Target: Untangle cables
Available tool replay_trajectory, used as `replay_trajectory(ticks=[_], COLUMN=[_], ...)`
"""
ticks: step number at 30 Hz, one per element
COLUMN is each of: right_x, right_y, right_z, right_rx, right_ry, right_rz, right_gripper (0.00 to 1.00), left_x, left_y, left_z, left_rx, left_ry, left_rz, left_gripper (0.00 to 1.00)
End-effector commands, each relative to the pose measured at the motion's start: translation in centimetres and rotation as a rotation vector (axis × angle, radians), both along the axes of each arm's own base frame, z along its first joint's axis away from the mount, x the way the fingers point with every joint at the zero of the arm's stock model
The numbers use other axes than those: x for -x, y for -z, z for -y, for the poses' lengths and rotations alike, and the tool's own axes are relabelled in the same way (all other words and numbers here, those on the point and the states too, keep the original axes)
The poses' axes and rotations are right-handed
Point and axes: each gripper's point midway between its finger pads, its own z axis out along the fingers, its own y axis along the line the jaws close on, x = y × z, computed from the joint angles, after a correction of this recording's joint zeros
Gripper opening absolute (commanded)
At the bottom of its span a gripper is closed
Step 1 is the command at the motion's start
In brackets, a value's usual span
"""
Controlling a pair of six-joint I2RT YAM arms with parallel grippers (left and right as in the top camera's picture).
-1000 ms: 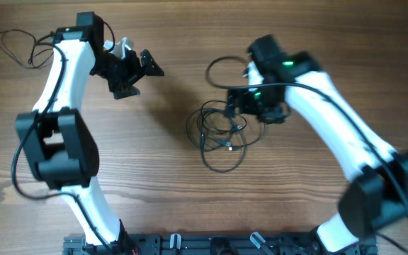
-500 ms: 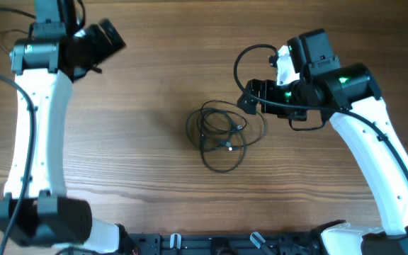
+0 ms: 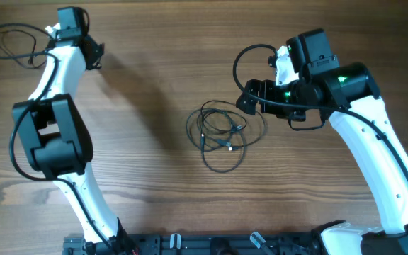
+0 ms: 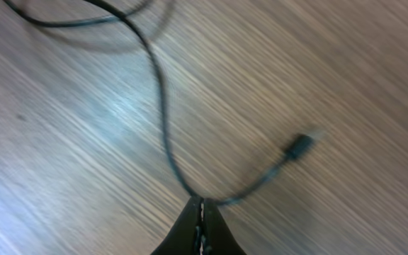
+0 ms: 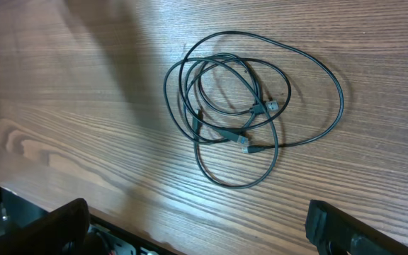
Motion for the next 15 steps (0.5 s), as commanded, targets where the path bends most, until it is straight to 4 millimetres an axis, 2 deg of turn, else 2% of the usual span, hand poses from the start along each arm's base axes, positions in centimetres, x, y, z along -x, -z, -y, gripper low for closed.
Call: replay_trajectory(ticks=[1, 4, 8, 10, 15], right_x=[0.1, 0.1, 0.1, 0.1, 0.0], right_y=[0.3, 0.3, 0.3, 0.3, 0.3], right_z=[-0.4, -0.4, -0.4, -0.4, -0.4], right_rx=[-0.007, -0.007, -0.005, -0.005, -0.005], right_ry=[-0.022, -0.022, -0.021, -0.022, -0.021], right_rz=[-0.010, -0.010, -0.008, -0.008, -0.006], right_gripper=[1.00, 1.00, 1.00, 1.00, 1.00], left_x=[0.9, 1.8, 1.6, 1.2, 1.7], left_y=[2.8, 5.0, 5.4, 5.8, 9.0], left_z=[-1.7, -0.8, -0.6, 0.3, 0.6], left_rx=[-0.069, -0.032, -0.012, 0.035, 0.057], left_ry=[0.076, 0.100, 0.104, 0.130, 0.134], left_rz=[-0.107, -0.170, -0.162, -0.146, -0.192], left_gripper=[0.04, 0.04, 0.04, 0.04, 0.04])
